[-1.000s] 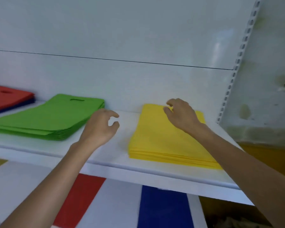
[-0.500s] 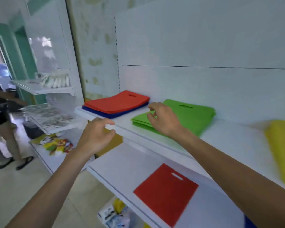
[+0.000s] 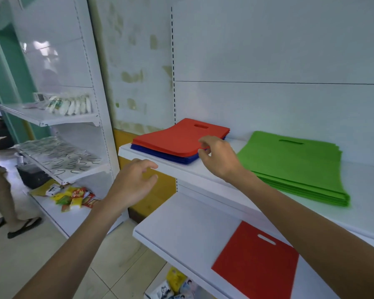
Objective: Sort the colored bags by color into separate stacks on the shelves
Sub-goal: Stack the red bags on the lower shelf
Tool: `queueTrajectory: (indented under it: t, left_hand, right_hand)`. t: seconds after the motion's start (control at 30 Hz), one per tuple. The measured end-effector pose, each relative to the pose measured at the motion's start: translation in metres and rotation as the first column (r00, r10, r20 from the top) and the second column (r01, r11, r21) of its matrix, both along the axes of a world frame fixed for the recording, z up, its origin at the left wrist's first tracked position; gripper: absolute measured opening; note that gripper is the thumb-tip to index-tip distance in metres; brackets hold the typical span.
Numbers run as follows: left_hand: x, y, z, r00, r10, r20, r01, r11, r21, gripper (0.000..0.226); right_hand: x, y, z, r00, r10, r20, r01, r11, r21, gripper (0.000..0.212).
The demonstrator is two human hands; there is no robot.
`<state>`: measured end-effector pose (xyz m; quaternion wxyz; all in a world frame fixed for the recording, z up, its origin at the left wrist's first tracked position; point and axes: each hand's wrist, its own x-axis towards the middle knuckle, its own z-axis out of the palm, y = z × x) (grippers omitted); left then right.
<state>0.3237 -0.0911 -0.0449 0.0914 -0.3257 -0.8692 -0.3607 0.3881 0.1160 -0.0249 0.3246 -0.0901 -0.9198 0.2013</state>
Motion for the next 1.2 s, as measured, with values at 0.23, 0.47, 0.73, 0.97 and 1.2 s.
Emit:
queueTrajectory:
  t: [0.23,0.47,0.73,0.97,1.2]
  left_hand:
    - [-0.085,0.021,0.006,0.998,-0.055,-0.024,0.056,0.997,0.062,0.026]
    - [-0.172,0.041,0.023,0.996,-0.075,-0.056,0.077,0.996,0.033,0.025]
    - [-0.257,0.087,0.023,0.979,-0.201,-0.018,0.202,0.975,0.089,0.019]
    - [-0.342,0.127,0.006,0.975,-0.211,0.071,0.213,0.977,-0.017,0.027]
    - [-0.364,0.148,-0.012,0.953,-0.286,0.102,0.284,0.958,0.037,0.034]
  right_hand:
    - [-0.082,0.013,0.012,1.0,-0.028,-0.006,0.028,0.999,0.042,0.034]
    - [-0.158,0.041,0.029,0.995,-0.097,-0.003,0.097,0.995,0.021,0.033]
    - [-0.166,0.094,0.025,0.928,-0.369,0.045,0.371,0.928,-0.034,0.032]
    - [-0.168,0.107,0.002,0.764,-0.627,0.152,0.636,0.771,-0.014,0.034]
    - [-0.192,0.08,-0.036,0.539,-0.782,0.313,0.839,0.53,-0.122,0.048]
